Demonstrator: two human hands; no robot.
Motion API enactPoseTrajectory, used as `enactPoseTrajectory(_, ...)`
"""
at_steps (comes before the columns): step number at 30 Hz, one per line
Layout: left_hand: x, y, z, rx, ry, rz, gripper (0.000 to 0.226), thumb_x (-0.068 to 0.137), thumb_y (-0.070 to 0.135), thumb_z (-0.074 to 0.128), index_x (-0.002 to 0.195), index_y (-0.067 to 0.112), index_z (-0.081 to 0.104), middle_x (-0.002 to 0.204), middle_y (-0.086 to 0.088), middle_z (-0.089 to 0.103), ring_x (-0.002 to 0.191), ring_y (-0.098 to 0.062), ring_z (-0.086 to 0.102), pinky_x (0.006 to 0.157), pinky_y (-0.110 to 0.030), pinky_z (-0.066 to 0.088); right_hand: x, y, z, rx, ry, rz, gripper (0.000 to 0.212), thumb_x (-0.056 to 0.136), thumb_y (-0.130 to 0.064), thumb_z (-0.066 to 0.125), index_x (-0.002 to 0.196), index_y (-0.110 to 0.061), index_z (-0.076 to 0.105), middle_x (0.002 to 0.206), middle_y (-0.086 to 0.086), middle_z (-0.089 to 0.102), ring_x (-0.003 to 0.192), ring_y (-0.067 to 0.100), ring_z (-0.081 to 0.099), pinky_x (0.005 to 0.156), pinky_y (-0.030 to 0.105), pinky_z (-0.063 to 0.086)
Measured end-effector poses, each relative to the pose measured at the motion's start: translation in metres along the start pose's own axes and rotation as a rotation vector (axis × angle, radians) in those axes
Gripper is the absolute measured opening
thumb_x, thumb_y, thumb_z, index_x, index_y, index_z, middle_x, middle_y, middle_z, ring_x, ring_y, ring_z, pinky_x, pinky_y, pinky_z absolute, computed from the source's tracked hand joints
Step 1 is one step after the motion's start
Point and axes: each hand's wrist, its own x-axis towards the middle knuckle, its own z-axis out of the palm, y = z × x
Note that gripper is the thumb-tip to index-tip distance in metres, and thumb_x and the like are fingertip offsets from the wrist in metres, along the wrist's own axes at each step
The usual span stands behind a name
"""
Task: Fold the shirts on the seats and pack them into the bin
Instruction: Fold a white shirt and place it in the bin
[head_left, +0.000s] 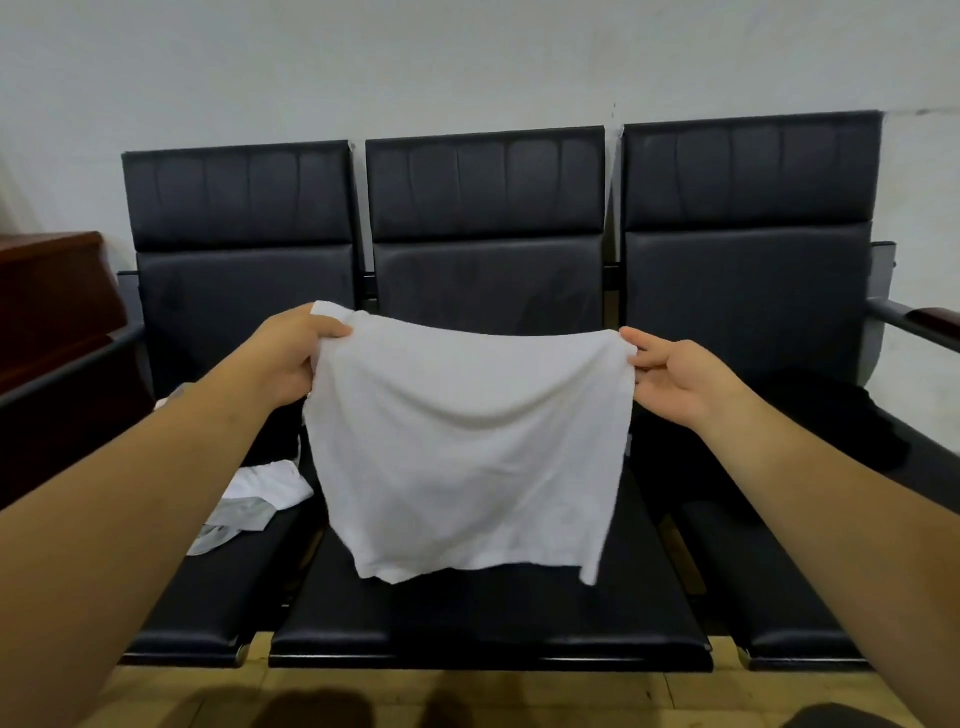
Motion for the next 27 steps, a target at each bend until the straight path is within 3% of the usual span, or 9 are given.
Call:
enactPoseTrajectory(2, 0.002, -0.005, -0.001, -0.082, -0.017, -0.042, 0.039, 0.088, 0.004, 0.063, 0.127, 0.003, 0.065, 0.122, -0.016, 0.071, 0.111, -0.031, 0.069, 0.089, -0.042, 0.056, 0.002, 0.003, -0.001, 0.037, 0.015, 0.032, 0.032, 0.098, -0.001, 0.053, 0.130, -0.002, 0.059, 0.126, 0.015, 0.065, 0.113, 0.029, 0.067, 0.096, 0.043, 0.055)
enactPoseTrajectory(4, 0.004, -0.010, -0.001, -0.136, -0.068, -0.066, 0.040, 0.091, 0.010, 0.058, 0.130, -0.001, 0.063, 0.127, -0.018, 0.068, 0.117, -0.032, 0.066, 0.096, -0.043, 0.053, 0.002, 0.007, 0.000, 0.018, 0.025, 0.102, 0.031, 0.096, -0.006, 0.061, 0.126, -0.001, 0.061, 0.124, 0.017, 0.068, 0.107, 0.030, 0.071, 0.088, 0.043, 0.060)
enactPoseTrajectory(10, 0.003, -0.015, -0.001, -0.156, -0.021, -0.077, 0.037, 0.089, 0.013, 0.060, 0.123, 0.000, 0.063, 0.116, -0.014, 0.070, 0.095, -0.025, 0.071, 0.076, -0.036, 0.057, 0.008, 0.018, -0.002, -0.293, 0.042, 0.344, 0.032, 0.096, 0.006, 0.053, 0.127, 0.003, 0.059, 0.126, 0.022, 0.062, 0.106, 0.035, 0.067, 0.069, 0.051, 0.062)
enactPoseTrajectory(13, 0.006, -0.017, -0.006, -0.121, 0.012, -0.098, 0.058, 0.075, 0.002, 0.063, 0.133, 0.003, 0.058, 0.127, -0.016, 0.066, 0.107, -0.031, 0.069, 0.076, -0.039, 0.058, 0.010, 0.024, -0.005, -0.417, -0.011, 0.453, 0.036, 0.095, 0.009, 0.050, 0.127, 0.002, 0.065, 0.128, 0.020, 0.065, 0.110, 0.036, 0.068, 0.075, 0.048, 0.063)
enactPoseTrajectory(15, 0.005, -0.019, -0.004, -0.125, 0.007, -0.092, 0.047, 0.083, -0.004, 0.060, 0.128, 0.007, 0.059, 0.125, -0.015, 0.068, 0.109, -0.031, 0.069, 0.082, -0.041, 0.058, 0.009, 0.028, -0.007, -0.434, -0.051, 0.491, 0.038, 0.095, 0.011, 0.046, 0.127, 0.001, 0.064, 0.126, 0.021, 0.067, 0.110, 0.038, 0.069, 0.078, 0.049, 0.062)
enactPoseTrajectory(17, 0.004, -0.021, 0.000, -0.103, -0.019, -0.071, 0.033, 0.090, -0.006, 0.056, 0.119, 0.009, 0.063, 0.123, -0.014, 0.069, 0.107, -0.029, 0.069, 0.082, -0.039, 0.056, 0.008, 0.032, -0.007, -0.420, -0.092, 0.488, 0.041, 0.096, 0.013, 0.041, 0.127, 0.001, 0.064, 0.124, 0.020, 0.068, 0.113, 0.039, 0.067, 0.083, 0.050, 0.061)
enactPoseTrajectory(21, 0.010, -0.029, -0.001, -0.129, -0.017, -0.107, 0.036, 0.096, -0.002, 0.057, 0.131, 0.005, 0.060, 0.122, -0.013, 0.071, 0.105, -0.028, 0.072, 0.076, -0.039, 0.057, 0.011, 0.039, -0.003, -0.252, -0.072, 0.338, 0.038, 0.096, 0.007, 0.047, 0.127, -0.006, 0.064, 0.127, 0.016, 0.067, 0.114, 0.034, 0.066, 0.092, 0.048, 0.057)
enactPoseTrajectory(24, 0.011, -0.033, 0.001, -0.218, -0.039, -0.122, 0.037, 0.100, 0.002, 0.050, 0.136, 0.007, 0.056, 0.124, -0.014, 0.070, 0.106, -0.028, 0.072, 0.082, -0.042, 0.056, 0.019, 0.044, -0.001, -0.057, 0.016, 0.173, 0.031, 0.095, -0.011, 0.065, 0.125, -0.008, 0.065, 0.123, 0.011, 0.069, 0.108, 0.027, 0.070, 0.085, 0.041, 0.059)
enactPoseTrajectory(27, 0.011, -0.037, 0.006, -0.330, -0.121, -0.118, 0.038, 0.099, 0.003, 0.042, 0.135, 0.004, 0.056, 0.126, -0.017, 0.069, 0.113, -0.032, 0.069, 0.095, -0.046, 0.052, 0.025, 0.045, -0.004, 0.104, -0.002, 0.172, 0.025, 0.096, -0.014, 0.065, 0.119, -0.004, 0.065, 0.113, 0.014, 0.072, 0.098, 0.026, 0.074, 0.077, 0.040, 0.063)
